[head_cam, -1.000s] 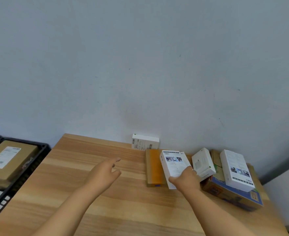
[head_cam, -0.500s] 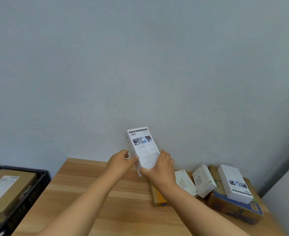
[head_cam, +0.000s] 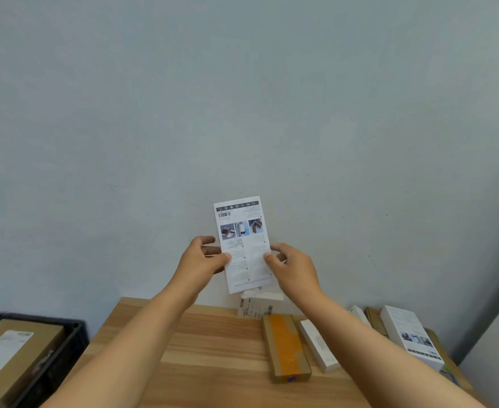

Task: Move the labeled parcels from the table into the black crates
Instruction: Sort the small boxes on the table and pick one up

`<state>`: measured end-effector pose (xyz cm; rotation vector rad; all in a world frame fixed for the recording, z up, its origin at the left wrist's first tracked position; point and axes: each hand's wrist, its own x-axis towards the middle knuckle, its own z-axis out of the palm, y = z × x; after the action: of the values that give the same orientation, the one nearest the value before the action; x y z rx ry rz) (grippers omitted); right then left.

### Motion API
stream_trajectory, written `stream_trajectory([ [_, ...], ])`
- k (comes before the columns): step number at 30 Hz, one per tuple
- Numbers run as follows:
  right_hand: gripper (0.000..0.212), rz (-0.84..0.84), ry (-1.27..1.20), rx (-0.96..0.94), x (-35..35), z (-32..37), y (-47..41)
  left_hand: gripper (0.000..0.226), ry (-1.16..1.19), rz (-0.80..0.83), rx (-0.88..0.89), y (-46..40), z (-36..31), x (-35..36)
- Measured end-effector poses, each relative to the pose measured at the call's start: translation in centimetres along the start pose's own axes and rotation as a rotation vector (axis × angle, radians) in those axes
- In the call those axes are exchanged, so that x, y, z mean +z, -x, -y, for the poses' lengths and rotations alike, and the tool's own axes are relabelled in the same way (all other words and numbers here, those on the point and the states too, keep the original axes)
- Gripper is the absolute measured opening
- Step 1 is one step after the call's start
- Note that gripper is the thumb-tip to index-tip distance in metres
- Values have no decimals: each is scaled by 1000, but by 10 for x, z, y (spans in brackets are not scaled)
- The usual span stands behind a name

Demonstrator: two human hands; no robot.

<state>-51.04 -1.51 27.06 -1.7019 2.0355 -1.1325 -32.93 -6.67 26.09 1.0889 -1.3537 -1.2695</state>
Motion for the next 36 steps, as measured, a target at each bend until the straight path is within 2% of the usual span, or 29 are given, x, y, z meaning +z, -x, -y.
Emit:
stream_trajectory([
  [4,13,32,-222,46,-8,13,-6,36,-60,-12,104,3,-14,-3],
  [7,14,44,-443,122,-7,20,-5,32,-100,4,147,3,-22,-9],
  [10,22,82,-548,182,-7,27,-5,33,-140,12,149,3,-28,-16],
  [13,27,146,-759,291,-7,31,-5,30,-76,34,112,7,-37,-19],
  [16,23,168,-927,302,-7,33,-3,30,-1,56,64,7,-42,-22],
  [20,31,210,-949,293,-5,34,0,30,92,50,43,6,-43,-21],
  [22,37,265,-942,296,-4,32,0,22,132,38,54,7,-43,-20],
  [25,32,332,-857,290,-4,28,2,11,149,43,71,8,-40,-18],
  [27,29,350,-852,266,-5,24,1,20,152,42,86,7,-37,-17],
  [32,57,332,-884,214,-11,18,-3,41,87,41,137,5,-30,-11],
  [36,62,277,-908,222,-15,13,-8,53,-10,33,174,2,-31,-3],
])
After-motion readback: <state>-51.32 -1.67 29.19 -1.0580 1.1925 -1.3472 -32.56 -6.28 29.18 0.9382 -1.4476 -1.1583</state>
